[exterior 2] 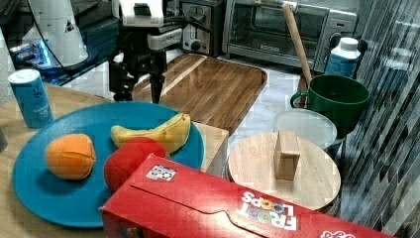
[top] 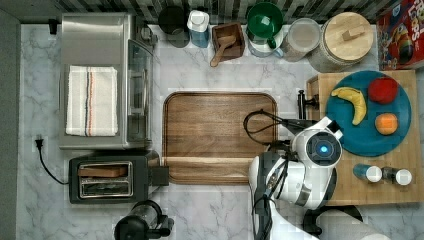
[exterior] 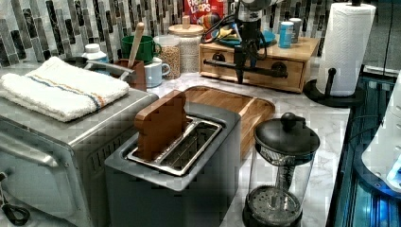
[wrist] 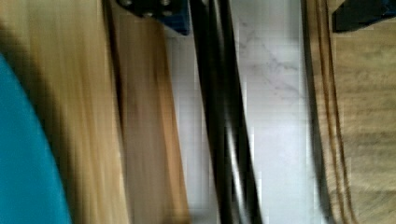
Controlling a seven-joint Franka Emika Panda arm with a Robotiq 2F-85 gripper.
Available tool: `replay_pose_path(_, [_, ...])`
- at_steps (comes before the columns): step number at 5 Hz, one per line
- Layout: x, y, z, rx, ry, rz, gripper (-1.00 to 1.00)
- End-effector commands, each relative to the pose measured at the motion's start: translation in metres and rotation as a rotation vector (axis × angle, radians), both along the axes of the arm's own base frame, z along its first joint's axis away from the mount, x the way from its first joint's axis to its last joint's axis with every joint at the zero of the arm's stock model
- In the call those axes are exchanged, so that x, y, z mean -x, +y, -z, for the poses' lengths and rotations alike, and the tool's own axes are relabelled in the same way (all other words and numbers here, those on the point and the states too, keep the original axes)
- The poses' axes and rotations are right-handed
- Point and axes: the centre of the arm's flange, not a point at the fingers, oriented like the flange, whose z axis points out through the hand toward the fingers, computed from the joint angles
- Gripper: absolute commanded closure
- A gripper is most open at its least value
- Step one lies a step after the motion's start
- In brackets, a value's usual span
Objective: Open the drawer.
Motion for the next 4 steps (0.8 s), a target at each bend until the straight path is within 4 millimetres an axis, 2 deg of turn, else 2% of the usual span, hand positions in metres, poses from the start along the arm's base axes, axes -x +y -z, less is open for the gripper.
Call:
replay_pose_path(1, [-0.078, 0.102, -0.010, 0.005, -0.128, 0.019, -1.00])
replay_pose_path(4, [-0.064, 0.197, -0.021, -0.031, -0.136, -0.023, -1.00])
